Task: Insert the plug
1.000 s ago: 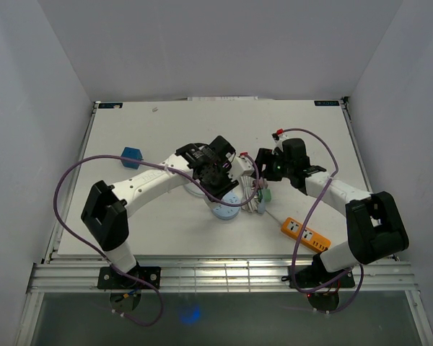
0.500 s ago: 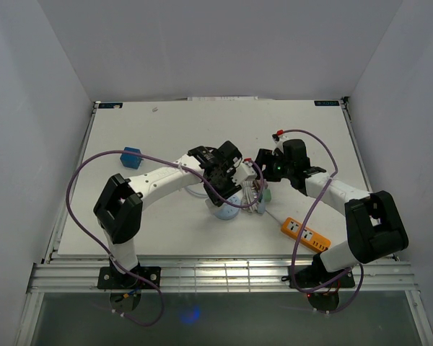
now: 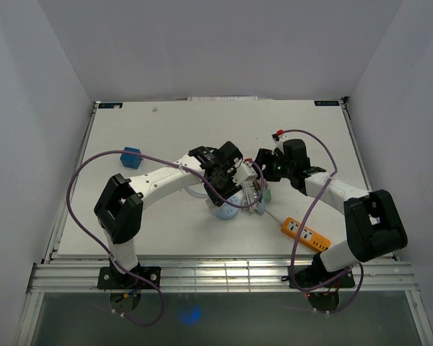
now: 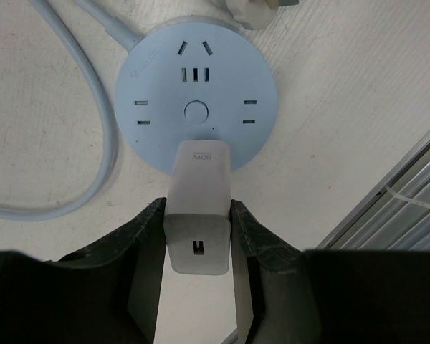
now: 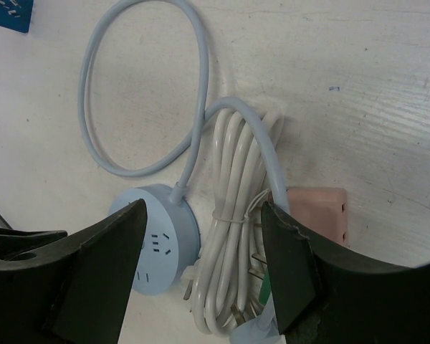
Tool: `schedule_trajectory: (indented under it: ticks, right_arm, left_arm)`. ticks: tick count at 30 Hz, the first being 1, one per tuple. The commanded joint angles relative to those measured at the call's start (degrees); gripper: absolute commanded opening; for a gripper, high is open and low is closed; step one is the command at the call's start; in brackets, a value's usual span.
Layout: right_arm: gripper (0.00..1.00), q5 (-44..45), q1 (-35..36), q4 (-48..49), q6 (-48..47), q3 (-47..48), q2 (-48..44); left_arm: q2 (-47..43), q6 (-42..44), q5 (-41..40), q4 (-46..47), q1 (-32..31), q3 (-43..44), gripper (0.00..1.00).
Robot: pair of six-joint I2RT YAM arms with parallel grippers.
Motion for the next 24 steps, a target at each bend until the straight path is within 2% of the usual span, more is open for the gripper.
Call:
schedule_trajectory:
  ticks: [1,24]
  right_arm:
    - [0.70,-0.79,-0.25,2.18,0.24,-0.59,0.28]
    - [0.70,-1.94,-0.52,2.36,0.15,-0.42,1.07]
  left_arm:
    - [-2.93,0.37,-1.67,0.79,-0.19,2.17,0.00]
    - [-4.96,1.51,-1.24,1.85,-0.19,-0.29,0.00]
